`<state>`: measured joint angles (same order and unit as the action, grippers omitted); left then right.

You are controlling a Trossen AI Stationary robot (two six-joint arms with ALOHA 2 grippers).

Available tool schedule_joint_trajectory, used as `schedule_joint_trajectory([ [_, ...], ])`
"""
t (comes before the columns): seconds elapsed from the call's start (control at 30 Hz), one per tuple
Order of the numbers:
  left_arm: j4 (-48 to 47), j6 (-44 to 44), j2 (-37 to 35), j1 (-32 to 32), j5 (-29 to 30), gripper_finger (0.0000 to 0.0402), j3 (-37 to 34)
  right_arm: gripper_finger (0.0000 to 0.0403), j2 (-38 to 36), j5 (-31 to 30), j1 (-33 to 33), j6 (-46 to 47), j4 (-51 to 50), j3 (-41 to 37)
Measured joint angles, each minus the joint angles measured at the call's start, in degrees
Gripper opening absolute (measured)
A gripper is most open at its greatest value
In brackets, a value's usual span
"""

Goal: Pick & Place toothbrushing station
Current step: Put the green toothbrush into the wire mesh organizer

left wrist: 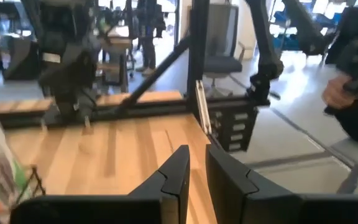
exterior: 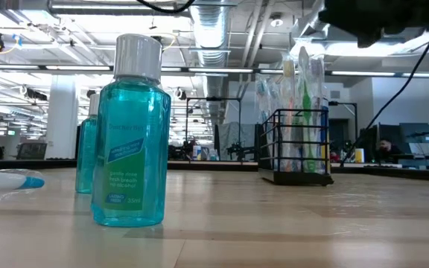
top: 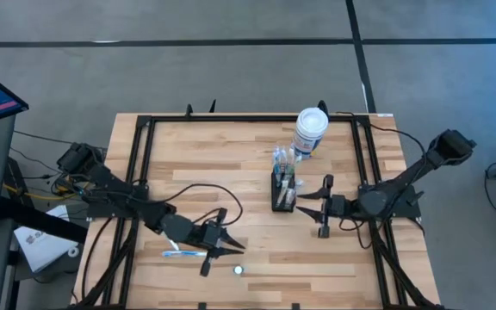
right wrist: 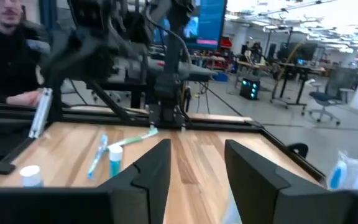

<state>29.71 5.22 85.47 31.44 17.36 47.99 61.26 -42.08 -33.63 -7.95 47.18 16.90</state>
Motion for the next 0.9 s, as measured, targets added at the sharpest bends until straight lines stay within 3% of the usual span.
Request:
schedule_joint_trajectory([
  [0.47,-11.98,9.06,-2.97,9.84,8.96,0.0010,0.01,0.0133,-0.07,0.01,-4.25,-2.70,-3.52,4.53],
  [0.7,-29.00,27.36,-11.24,14.04,18.40,0.0003,0.00,0.0128,-0.05,0.01,-4.23,-2.55,-3.52,4.53],
  [0.9,-40.14,44.79,-16.56,15.79,19.22,0.0003,0.02,0.0127,-0.05,0.01,-4.23,-1.96,-3.50,4.53],
])
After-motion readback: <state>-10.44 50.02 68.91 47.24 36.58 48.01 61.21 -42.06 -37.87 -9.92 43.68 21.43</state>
